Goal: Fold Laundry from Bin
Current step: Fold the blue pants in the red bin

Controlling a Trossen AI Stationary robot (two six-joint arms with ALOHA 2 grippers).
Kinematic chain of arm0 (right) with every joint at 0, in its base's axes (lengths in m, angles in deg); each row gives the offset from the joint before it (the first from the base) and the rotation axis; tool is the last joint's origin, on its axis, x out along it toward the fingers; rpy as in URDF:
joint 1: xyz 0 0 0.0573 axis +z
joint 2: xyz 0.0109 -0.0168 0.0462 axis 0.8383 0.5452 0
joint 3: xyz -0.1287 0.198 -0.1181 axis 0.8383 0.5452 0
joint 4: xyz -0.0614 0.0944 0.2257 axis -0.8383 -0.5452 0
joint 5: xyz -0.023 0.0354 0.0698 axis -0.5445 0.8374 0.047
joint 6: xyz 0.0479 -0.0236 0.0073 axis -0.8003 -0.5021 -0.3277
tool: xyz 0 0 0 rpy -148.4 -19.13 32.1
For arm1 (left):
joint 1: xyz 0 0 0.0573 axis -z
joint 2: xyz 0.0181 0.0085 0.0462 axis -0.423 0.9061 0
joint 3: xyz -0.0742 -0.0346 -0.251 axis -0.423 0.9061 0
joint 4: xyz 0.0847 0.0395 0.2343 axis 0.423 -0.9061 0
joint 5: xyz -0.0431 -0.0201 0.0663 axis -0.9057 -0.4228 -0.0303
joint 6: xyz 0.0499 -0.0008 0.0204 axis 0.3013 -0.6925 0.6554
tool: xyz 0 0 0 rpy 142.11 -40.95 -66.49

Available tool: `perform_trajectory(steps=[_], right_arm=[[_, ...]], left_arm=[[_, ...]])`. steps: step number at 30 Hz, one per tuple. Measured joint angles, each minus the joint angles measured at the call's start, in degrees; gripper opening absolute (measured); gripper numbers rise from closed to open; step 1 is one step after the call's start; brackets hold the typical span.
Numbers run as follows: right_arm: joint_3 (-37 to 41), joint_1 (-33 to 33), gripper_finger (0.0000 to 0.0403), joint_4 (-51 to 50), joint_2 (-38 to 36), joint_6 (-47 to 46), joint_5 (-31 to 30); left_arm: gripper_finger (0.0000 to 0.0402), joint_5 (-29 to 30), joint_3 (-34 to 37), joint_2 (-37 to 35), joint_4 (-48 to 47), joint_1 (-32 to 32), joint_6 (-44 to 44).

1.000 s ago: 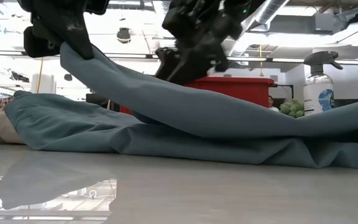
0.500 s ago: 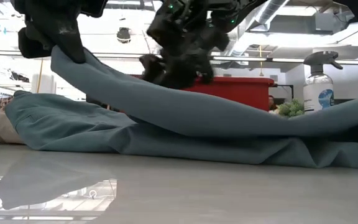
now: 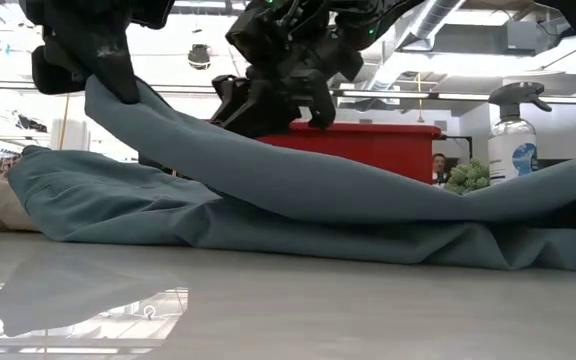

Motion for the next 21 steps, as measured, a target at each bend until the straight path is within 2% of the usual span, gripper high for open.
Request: perform_trajectory(steps=[4,5,8,15,18,21], right_arm=[[0.00,-0.25,0.0029,0.10,0.00,-0.31,-0.40],[0.00,-0.41,0.0020,0.12,0.00,-0.64,-1.22],[-0.78,-1.03,0.0022,-0.73,0.00,-4.77,-4.28],[-5.96,-4.74,0.0020,-6.63,-2.40,-9.96,-5.53],[-8.11,-6.31,0.0020,-8.06,-3.01,-10.91,-6.54],[-9.71,-7.52,0.0020,-8.47,-3.50,-11.04,-7.09]], left_arm=[[0.0000,0.08,0.00,0.00,0.00,0.00,-0.04],[0.0000,0.05,0.00,0.00,0.00,-0.01,-0.04],[0.0000,-0.14,0.00,0.00,-0.02,-0.02,-0.09],[0.0000,0.47,0.00,-0.01,-0.35,-0.09,-1.42],[0.0000,2.19,-0.02,-0.02,-3.28,-0.15,-3.32],[0.0000,6.67,-0.09,-0.02,-8.48,-0.15,-6.45]])
